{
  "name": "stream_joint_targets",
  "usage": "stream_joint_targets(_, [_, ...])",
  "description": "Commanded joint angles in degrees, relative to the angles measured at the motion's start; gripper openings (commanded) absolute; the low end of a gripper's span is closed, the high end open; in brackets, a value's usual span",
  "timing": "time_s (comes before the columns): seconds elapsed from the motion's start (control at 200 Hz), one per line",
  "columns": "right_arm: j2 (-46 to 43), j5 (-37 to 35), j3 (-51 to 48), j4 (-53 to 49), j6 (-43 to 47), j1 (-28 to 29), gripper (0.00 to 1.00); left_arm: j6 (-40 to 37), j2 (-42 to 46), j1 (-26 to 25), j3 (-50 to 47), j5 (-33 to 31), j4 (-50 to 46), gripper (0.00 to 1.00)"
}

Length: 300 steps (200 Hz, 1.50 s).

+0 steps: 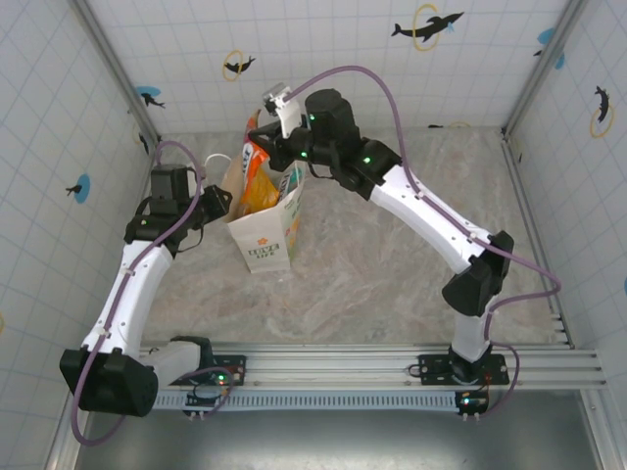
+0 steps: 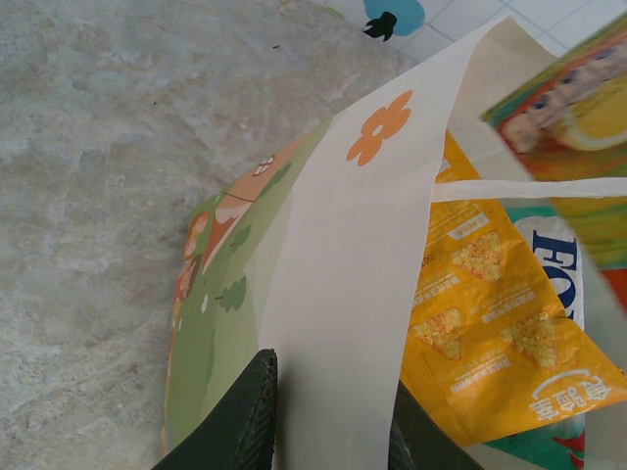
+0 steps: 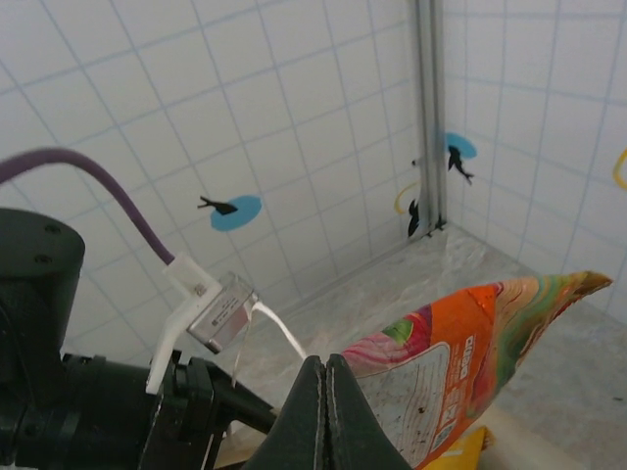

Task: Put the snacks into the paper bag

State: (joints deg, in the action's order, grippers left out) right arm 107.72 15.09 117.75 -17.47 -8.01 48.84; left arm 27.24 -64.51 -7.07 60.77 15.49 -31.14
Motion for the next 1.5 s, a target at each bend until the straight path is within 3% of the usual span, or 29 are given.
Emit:
stream_joint_targets(0.0, [0.1,5.0,3.3,0.9,-0.5,0.1,0.0,-0.4,-0.3,0.2,0.4,0.8,0.5,0.26])
stream_joint_targets(0.305, [3.6,13.1,3.2,-2.6,-4.7,-2.8,0.0,-0.2,-0.2,0.2,0.5,0.7,0.5,0.26])
stream_joint_targets(0.465, [5.7,12.6,3.3,-3.3,-4.8,-3.8,0.0,-0.3,-0.4,0.2,0.8,0.9,0.5,0.26])
stream_joint_targets(0.54, [6.8,10.1,3.2,-3.9,-5.1,-4.9,0.18,-0.2,-0.3,0.2,0.8,0.8,0.5,0.26])
stream_joint_targets(0.59, [7.7,7.9,3.4,-4.9,-5.3,-6.0,0.36,-0.2,-0.3,0.2,0.8,0.8,0.5,0.26])
stream_joint_targets(0.661, [7.9,4.7,3.4,-6.1,-4.9,-6.8,0.46,-0.2,-0.1,0.1,0.9,0.8,0.4,0.26])
stream_joint_targets(0.861, [3.8,-0.7,3.1,-8.1,-2.7,-6.3,0.49,-0.4,-0.2,0.2,1.6,0.5,-0.2,0.26])
stream_joint_targets(1.056, [-3.6,-6.2,-2.5,-8.9,0.2,-1.8,0.51,-0.4,-0.2,0.2,1.7,0.6,-0.1,0.26])
stream_joint_targets(1.206, [-9.9,-8.7,-10.9,-7.9,-4.1,-1.8,0.52,-0.4,0.0,0.2,1.9,0.9,-0.1,0.26])
stream_joint_targets(1.496, [-16.2,-4.9,-25.6,2.4,-15.8,-7.0,0.53,0.6,-0.3,0.2,2.0,3.5,1.8,0.28])
